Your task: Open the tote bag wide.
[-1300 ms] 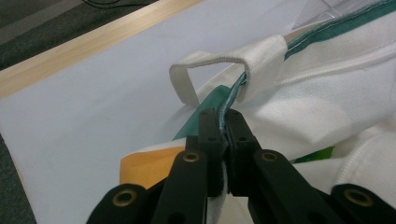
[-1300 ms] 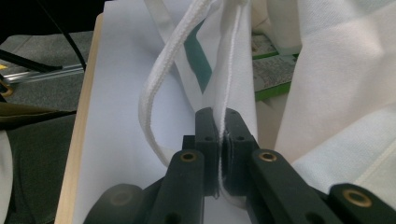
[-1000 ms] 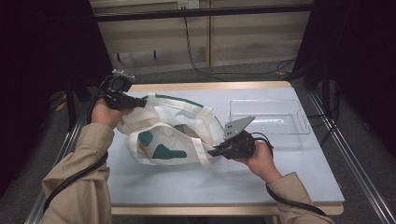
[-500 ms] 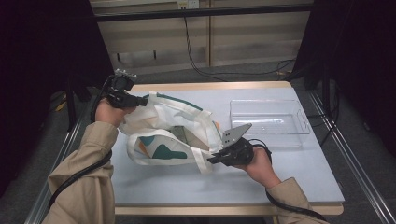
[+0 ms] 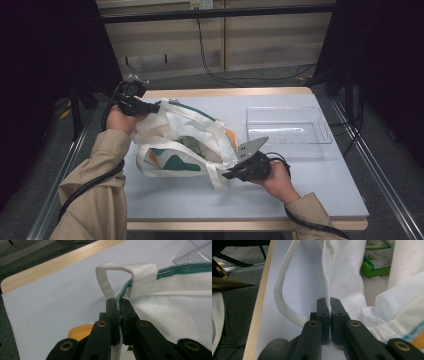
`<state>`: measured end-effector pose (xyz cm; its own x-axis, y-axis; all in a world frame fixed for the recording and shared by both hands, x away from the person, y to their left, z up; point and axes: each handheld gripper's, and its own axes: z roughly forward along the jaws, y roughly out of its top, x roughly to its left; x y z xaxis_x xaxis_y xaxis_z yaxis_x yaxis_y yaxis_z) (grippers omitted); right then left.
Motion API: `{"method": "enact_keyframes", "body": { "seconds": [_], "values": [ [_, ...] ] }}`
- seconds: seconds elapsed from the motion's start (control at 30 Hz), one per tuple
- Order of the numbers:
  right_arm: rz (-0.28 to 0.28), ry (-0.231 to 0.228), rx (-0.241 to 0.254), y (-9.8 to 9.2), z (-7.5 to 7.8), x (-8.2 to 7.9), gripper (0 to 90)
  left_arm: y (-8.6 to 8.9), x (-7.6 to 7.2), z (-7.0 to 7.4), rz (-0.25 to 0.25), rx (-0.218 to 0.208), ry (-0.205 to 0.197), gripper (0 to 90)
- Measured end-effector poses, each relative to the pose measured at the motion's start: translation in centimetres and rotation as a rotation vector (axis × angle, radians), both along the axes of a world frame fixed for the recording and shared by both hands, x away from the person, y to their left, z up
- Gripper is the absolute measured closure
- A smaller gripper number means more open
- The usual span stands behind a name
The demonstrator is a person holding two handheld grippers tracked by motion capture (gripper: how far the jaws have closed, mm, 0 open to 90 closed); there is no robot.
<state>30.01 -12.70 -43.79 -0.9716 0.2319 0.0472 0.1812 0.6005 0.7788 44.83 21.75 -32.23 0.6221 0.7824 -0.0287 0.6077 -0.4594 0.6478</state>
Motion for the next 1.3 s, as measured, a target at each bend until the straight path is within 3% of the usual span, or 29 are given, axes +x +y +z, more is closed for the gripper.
{"method": "enact_keyframes", "body": {
  "seconds": [0.2, 0.33, 0.6, 0.83, 1.0, 1.03, 1.1, 1.23, 1.3],
  "values": [
    [-0.014, 0.010, 0.018, -0.2, -0.2, 0.1, 86.1, -0.2, 0.0, -0.3, -0.002, -0.014, 0.019, 87.4],
    [-0.034, 0.000, 0.015, -0.2, 0.2, 0.1, 78.0, 0.2, -0.2, -0.3, -0.013, -0.022, 0.026, 86.4],
    [-0.062, 0.007, 0.031, 0.1, 0.9, 0.4, 62.8, 0.3, -0.7, -0.3, -0.053, -0.032, 0.033, 71.0],
    [-0.046, 0.000, 0.033, 0.7, 1.3, 0.4, 62.8, 0.0, -1.3, -0.2, -0.101, -0.015, 0.018, 58.1],
    [-0.029, -0.014, 0.032, 1.1, 1.6, 0.4, 67.3, -0.6, -1.4, -0.1, -0.138, -0.032, 0.000, 51.6],
    [-0.028, -0.015, 0.032, 1.2, 1.7, 0.5, 68.7, -0.5, -1.3, 0.0, -0.159, -0.013, -0.001, 51.5],
    [-0.016, -0.011, 0.028, 1.2, 1.7, 0.5, 73.5, -0.7, -1.3, -0.2, -0.137, -0.034, 0.007, 54.1],
    [0.003, -0.004, 0.026, 1.5, 1.7, 0.6, 81.2, -0.5, -1.0, -0.4, -0.093, -0.027, 0.026, 70.0],
    [0.020, 0.000, 0.023, 1.5, 1.7, 0.5, 84.0, -0.2, -0.9, -0.4, -0.064, -0.048, 0.030, 79.2]
  ]
}}
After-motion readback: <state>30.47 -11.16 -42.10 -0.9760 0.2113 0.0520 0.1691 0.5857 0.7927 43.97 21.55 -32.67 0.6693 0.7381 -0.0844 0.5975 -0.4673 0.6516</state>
